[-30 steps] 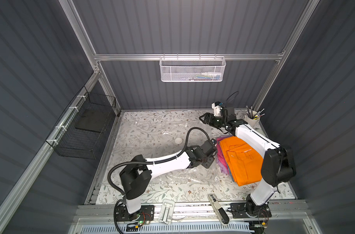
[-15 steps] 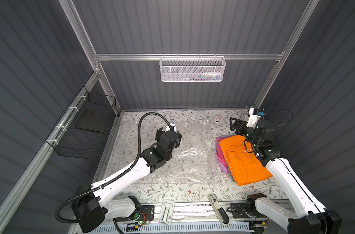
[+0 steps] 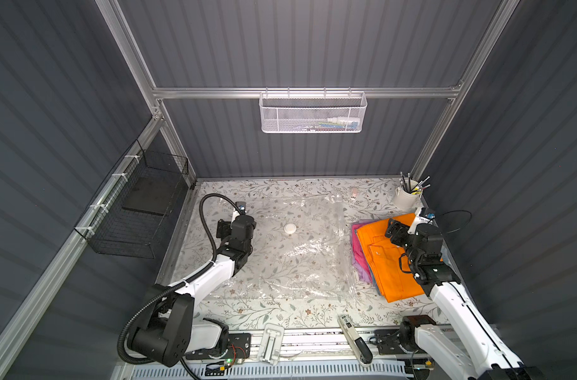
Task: Take the trousers out of the vacuum bag
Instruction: Reset both arms
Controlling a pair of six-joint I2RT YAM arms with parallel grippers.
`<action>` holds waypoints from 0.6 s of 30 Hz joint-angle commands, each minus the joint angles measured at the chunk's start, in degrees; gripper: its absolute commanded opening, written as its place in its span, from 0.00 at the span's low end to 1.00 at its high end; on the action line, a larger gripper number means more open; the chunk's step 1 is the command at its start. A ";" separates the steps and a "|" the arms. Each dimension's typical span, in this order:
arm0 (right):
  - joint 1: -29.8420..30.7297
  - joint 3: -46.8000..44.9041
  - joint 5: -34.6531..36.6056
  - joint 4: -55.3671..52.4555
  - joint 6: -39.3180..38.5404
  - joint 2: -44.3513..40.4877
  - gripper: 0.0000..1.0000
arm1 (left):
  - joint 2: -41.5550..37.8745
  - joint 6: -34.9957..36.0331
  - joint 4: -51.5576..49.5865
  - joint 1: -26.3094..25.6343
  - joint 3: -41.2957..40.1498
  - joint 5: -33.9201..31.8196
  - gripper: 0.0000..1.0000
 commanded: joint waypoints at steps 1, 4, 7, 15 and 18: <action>-0.54 -1.81 3.21 3.13 -1.95 0.34 0.87 | 3.14 -1.97 10.21 3.97 -2.30 7.57 0.88; -1.11 -3.44 3.18 5.26 -2.65 0.45 0.87 | 8.77 -1.30 15.65 4.96 -3.20 8.70 0.88; -1.49 -4.97 2.87 7.46 -4.14 0.91 0.87 | 13.45 0.51 21.38 5.84 -4.29 10.14 0.89; -2.20 -9.82 3.88 18.06 -7.37 5.34 0.88 | 20.17 -2.48 29.63 10.59 -6.88 17.16 0.92; -2.54 -11.38 3.78 24.76 -7.91 8.91 0.90 | 20.46 -3.77 31.01 12.21 -7.83 19.11 0.93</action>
